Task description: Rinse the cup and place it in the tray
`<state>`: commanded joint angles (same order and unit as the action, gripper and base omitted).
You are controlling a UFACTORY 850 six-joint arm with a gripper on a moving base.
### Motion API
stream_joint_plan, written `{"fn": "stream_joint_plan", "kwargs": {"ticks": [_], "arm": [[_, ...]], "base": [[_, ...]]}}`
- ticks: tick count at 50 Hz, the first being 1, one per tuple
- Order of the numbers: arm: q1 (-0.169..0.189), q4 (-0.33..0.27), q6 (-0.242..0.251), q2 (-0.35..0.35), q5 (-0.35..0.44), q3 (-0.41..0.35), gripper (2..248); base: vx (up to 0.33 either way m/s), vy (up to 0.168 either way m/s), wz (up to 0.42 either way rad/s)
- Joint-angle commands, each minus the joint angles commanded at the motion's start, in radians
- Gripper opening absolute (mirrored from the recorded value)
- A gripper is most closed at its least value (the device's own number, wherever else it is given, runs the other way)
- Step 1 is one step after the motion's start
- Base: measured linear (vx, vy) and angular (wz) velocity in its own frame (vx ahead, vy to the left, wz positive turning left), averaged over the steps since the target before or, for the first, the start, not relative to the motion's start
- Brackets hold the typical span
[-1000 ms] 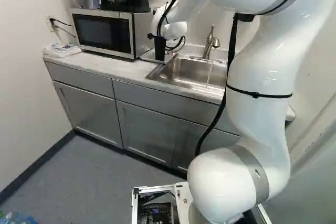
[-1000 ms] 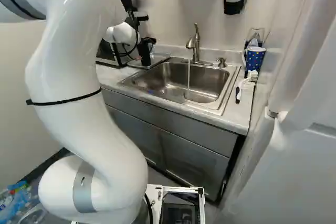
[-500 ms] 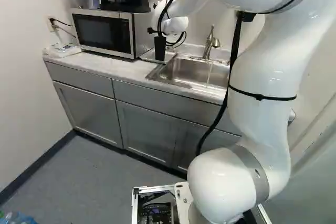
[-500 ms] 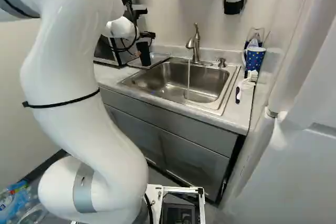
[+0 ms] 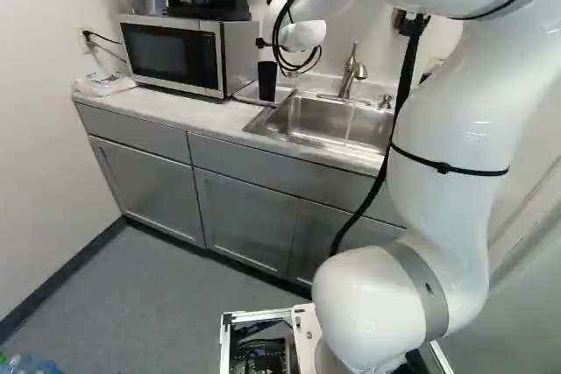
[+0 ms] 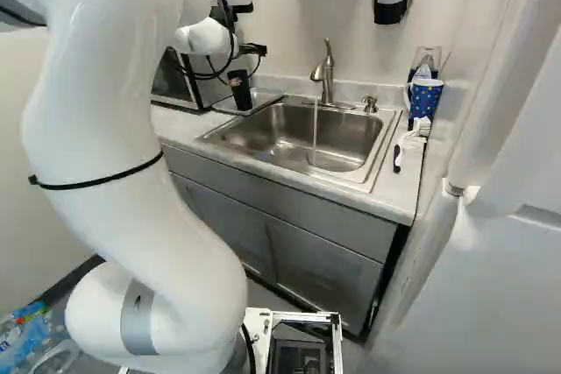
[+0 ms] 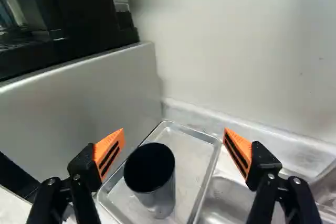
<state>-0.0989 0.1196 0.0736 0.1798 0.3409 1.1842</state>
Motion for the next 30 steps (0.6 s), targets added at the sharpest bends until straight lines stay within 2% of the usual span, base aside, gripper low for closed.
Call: {"fn": "stream_joint_plan", "kwargs": {"ticks": [30], "arm": [[0.079, 0.0, 0.0, -0.042, 0.0, -0.046, 247]], "base": [[0.0, 0.0, 0.0]]}}
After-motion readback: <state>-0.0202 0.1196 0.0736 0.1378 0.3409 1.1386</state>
